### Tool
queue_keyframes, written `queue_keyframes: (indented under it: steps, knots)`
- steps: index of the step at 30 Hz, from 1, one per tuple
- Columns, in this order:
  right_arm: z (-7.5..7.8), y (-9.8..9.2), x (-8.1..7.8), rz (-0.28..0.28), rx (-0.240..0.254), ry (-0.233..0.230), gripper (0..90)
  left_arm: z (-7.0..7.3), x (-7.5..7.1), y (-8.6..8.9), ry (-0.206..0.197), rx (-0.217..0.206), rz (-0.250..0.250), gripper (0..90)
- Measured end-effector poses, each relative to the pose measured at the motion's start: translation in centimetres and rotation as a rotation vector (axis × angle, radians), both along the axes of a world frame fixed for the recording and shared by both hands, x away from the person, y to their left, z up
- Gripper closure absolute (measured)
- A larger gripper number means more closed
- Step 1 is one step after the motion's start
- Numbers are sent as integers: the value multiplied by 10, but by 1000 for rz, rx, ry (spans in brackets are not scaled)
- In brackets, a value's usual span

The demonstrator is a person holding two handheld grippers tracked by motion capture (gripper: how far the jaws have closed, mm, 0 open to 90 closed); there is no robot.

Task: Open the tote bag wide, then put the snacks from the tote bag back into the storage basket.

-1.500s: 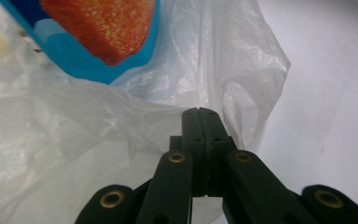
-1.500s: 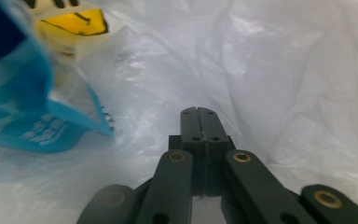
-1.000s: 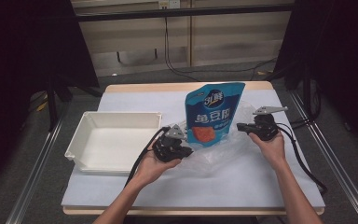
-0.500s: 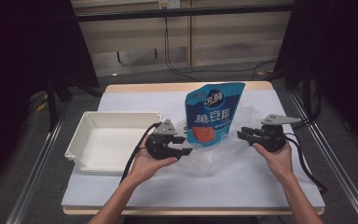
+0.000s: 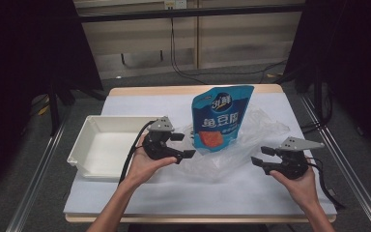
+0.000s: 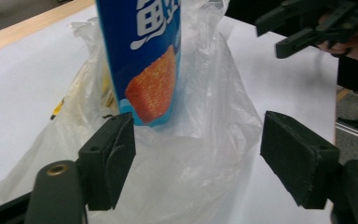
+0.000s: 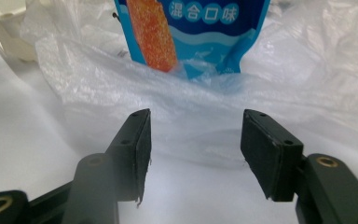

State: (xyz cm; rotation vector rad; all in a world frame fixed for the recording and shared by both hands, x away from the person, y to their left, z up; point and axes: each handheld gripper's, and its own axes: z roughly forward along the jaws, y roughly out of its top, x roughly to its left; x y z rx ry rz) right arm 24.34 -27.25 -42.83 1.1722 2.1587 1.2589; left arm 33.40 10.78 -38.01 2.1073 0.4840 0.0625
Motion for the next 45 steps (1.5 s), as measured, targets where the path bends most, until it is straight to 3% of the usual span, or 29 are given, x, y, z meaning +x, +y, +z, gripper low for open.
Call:
queue_keyframes:
  steps: [2,5,7,9,12,16,17,21,23,25,28,29,31,35,36,38,40,45]
  knots:
    - [-3,-2,-12,-20,20,-8,423,3,0,1,11,22,-21,227]
    - [-5,0,-19,-34,3,-9,419,6,-1,1,0,31,-18,216]
    - [-7,2,-26,-33,5,-5,418,7,-4,1,-16,10,-32,269]
    - [-10,3,-35,-42,-27,-12,407,9,-6,-1,-15,21,-30,236]
    - [-12,4,-45,-56,-22,-13,399,11,-6,0,-31,23,-28,241]
    - [-16,5,-64,-90,-4,-10,385,12,-3,5,-27,7,-5,204]
    - [-18,6,-67,-91,6,-6,381,13,0,6,-9,2,-5,205]
    - [-19,9,-74,-80,6,-2,371,19,4,5,1,10,-2,222]
    - [-20,13,-75,-70,-14,1,357,24,5,1,1,10,-31,219]
    - [-20,13,-75,-69,-10,1,357,27,5,0,-2,29,-40,212]
    - [-22,15,-74,-63,-9,13,358,32,8,0,10,26,-57,207]
    - [-22,16,-72,-51,-11,14,358,35,9,0,12,14,-94,229]
    - [-22,18,-70,-43,-11,16,358,35,10,0,23,-7,-109,260]
    - [-23,20,-68,-34,-11,25,359,42,12,-1,25,17,-118,355]
    - [-23,21,-67,-31,-11,25,359,43,12,-1,27,11,-122,417]
    - [-24,22,-66,-24,-11,26,359,49,12,-2,15,26,-148,432]
    - [-26,24,-66,-11,-19,29,359,57,14,-3,26,47,-117,442]
    - [-27,25,-65,9,-28,30,358,80,19,-8,1,121,-130,474]
